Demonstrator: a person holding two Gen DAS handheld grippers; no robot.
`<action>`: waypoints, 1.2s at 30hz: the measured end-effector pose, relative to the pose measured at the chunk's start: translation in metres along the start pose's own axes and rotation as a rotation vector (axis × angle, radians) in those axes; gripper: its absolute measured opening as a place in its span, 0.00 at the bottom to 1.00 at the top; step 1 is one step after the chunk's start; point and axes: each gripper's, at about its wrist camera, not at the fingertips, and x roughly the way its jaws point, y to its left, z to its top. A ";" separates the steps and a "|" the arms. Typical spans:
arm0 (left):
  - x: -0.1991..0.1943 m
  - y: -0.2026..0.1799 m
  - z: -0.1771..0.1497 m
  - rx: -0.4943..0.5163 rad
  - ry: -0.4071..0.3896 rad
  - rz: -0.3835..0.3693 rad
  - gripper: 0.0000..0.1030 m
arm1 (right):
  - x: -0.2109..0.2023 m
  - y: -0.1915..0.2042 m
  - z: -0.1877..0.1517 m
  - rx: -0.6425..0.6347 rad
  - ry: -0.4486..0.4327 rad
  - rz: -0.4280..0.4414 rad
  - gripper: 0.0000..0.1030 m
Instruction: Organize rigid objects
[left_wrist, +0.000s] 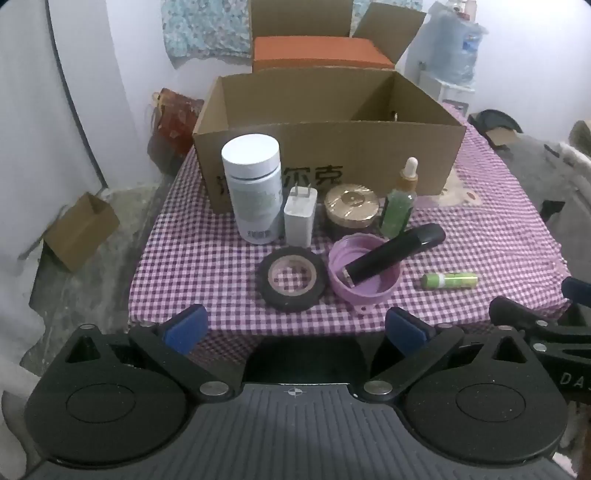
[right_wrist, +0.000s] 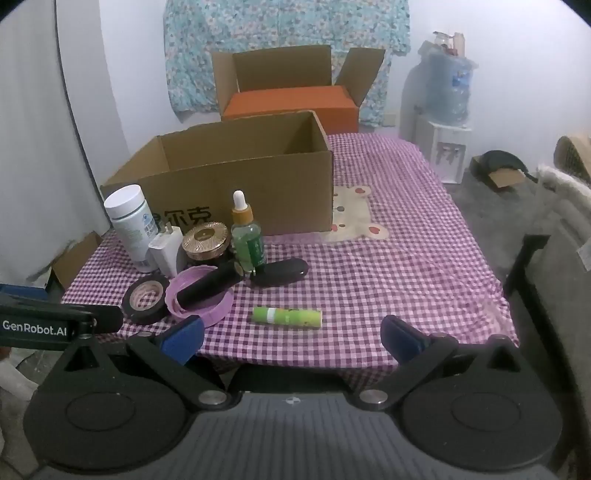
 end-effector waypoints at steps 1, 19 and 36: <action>0.000 0.000 0.000 0.002 0.000 0.003 1.00 | 0.001 0.000 0.000 0.001 0.000 0.001 1.00; 0.008 0.001 -0.005 0.004 0.015 0.017 1.00 | 0.010 0.012 0.006 -0.022 0.028 -0.003 1.00; 0.010 0.004 0.000 0.006 0.026 0.021 1.00 | 0.009 0.009 0.007 -0.007 0.023 -0.004 1.00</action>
